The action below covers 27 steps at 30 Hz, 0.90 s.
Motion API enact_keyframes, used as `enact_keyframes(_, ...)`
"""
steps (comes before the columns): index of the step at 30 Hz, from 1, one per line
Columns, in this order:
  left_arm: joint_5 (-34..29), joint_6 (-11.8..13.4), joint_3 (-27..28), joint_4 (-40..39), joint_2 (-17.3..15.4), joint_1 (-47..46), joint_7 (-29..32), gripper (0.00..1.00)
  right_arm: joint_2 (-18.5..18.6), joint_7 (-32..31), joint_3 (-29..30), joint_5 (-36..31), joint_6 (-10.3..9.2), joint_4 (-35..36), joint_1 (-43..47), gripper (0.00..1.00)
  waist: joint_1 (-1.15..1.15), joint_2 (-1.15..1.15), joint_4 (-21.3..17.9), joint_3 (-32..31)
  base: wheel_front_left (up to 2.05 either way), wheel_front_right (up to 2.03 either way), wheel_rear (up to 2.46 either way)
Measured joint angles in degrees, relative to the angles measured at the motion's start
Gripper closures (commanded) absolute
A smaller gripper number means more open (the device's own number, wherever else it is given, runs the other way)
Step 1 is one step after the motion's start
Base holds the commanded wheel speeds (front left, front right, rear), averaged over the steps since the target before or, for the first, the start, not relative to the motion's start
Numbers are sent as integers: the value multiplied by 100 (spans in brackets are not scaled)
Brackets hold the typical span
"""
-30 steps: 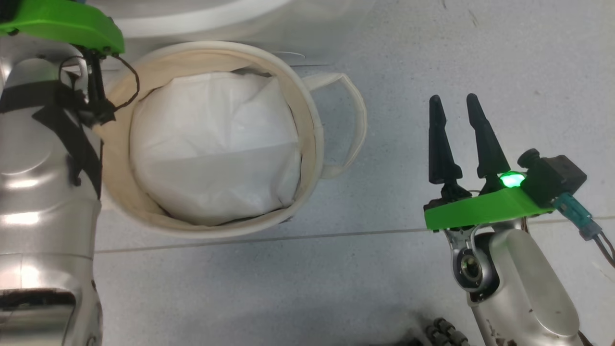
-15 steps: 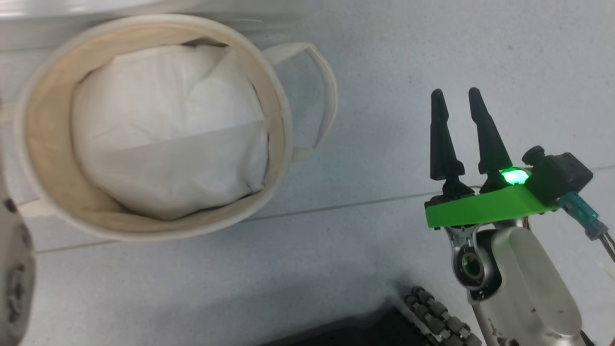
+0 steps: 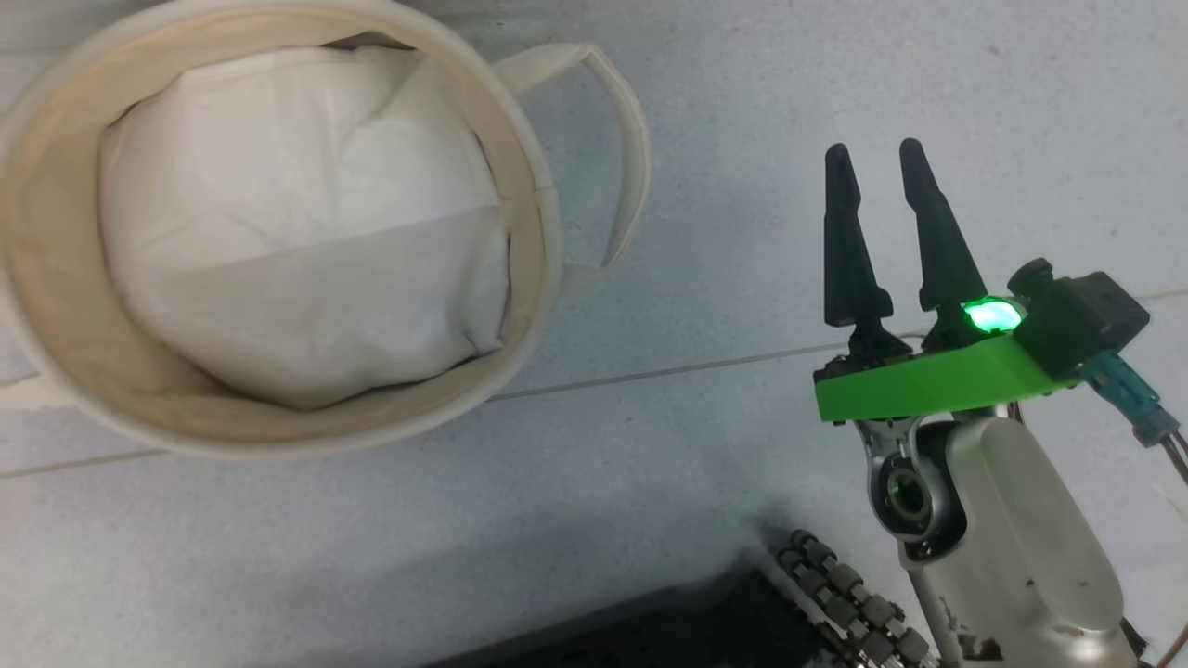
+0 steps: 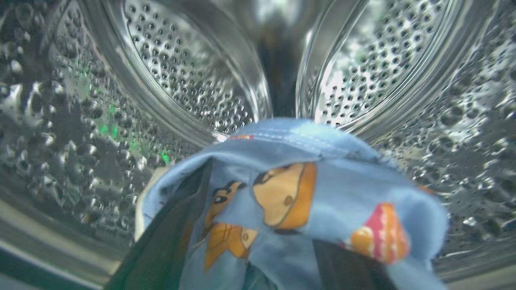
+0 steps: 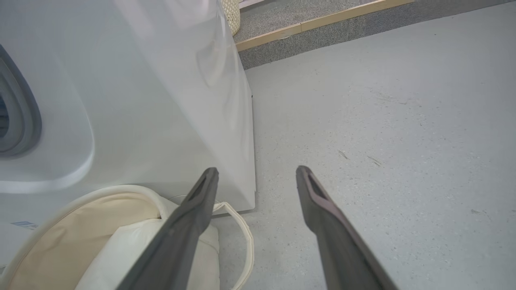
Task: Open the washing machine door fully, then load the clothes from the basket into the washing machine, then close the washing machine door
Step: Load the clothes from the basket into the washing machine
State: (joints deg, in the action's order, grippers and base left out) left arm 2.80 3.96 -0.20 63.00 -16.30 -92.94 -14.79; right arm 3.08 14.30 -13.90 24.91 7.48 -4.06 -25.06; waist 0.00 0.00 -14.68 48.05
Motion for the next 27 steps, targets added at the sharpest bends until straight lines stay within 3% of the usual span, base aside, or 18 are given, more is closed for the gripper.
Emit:
enact_keyframes(7, 54, -101, -68, -710, 174, 309, -1, 0, 1, 0, 5, -122, 0, -80, -63, 0, 0, 0, 225, -257, 0, 0, 0)
enact_keyframes(19, 308, -379, 11, -2209, 891, 3027, -1, 0, 3, 0, -148, -160, 0, -525, -22, 0, -1, 0, 660, -1408, 0, 0, 0)
enact_keyframes(27, 276, -520, -68, -2447, 1152, 4101, 0, 0, 7, 0, -110, -186, 0, -750, 414, 0, -1, 1, 954, -2252, 0, 0, 0)
